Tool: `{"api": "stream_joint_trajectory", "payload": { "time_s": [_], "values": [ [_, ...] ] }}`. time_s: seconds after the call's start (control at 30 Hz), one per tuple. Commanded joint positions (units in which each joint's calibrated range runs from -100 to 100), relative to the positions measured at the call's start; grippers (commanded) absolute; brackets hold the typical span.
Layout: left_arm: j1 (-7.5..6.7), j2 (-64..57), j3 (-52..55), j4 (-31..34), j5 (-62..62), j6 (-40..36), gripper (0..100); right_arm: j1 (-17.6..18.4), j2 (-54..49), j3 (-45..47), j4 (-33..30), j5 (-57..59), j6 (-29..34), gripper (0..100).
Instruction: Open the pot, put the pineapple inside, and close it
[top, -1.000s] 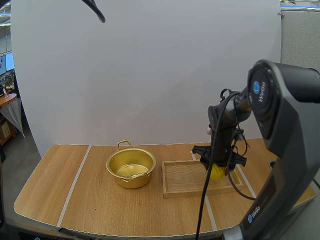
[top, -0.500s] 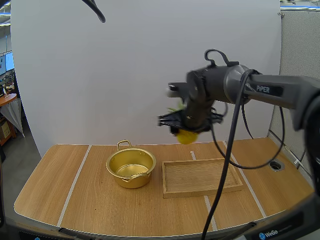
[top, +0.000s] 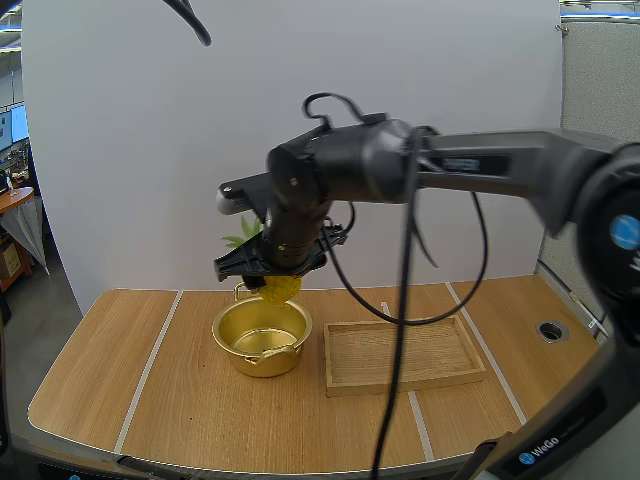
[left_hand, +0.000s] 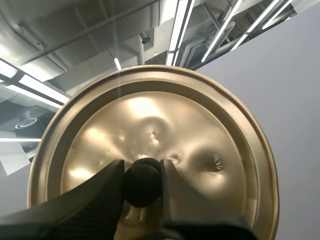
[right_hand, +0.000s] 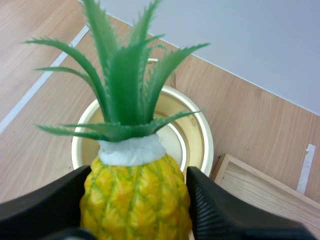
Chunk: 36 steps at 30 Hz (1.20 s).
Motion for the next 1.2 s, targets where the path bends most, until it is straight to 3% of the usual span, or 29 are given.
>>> {"api": "stream_joint_trajectory", "payload": {
  "time_s": [0.0,0.43,0.77,1.17],
  "values": [
    [-0.22,-0.3,-0.3,0.1,-2.0,-0.7,0,1.0,13.2,-8.3,-0.4,0.4,-1.6,0],
    [-0.22,-0.3,-0.3,0.1,-2.0,-0.7,0,0.5,27.0,-13.2,-0.7,4.0,-0.1,0],
    [-0.22,-0.3,-0.3,0.1,-2.0,-0.7,0,-1.7,30.0,-13.2,-0.7,2.8,-0.3,0],
    [-0.22,-0.3,-0.3,0.1,-2.0,-0.7,0,-1.7,33.1,-13.2,1.1,1.0,-1.6,0]
  ]
}}
